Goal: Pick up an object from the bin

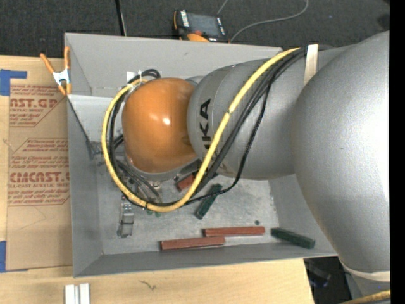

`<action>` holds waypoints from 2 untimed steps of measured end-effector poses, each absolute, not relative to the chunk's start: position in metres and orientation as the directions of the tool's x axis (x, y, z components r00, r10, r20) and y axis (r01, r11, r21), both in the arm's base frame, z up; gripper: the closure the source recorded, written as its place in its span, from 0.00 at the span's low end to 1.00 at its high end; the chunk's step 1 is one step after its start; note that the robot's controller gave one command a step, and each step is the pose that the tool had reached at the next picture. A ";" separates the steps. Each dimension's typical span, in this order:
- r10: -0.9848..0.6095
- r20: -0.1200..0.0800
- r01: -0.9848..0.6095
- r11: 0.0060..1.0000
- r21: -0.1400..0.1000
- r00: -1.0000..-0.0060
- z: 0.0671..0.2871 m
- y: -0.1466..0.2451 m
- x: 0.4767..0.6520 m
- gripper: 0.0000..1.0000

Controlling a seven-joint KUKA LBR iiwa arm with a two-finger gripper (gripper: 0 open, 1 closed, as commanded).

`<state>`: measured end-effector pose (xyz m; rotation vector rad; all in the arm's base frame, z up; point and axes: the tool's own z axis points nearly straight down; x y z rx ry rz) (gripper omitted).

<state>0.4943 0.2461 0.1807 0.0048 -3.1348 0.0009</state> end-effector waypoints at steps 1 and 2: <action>-0.057 0.001 -0.057 0.998 -0.001 -0.998 0.065 0.247 0.567 0.00; 0.058 0.001 0.058 0.998 -0.003 -0.998 0.069 0.168 0.560 0.00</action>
Offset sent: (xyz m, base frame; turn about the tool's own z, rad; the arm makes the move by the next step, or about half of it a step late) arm 0.0723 0.0013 -0.1107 -0.0544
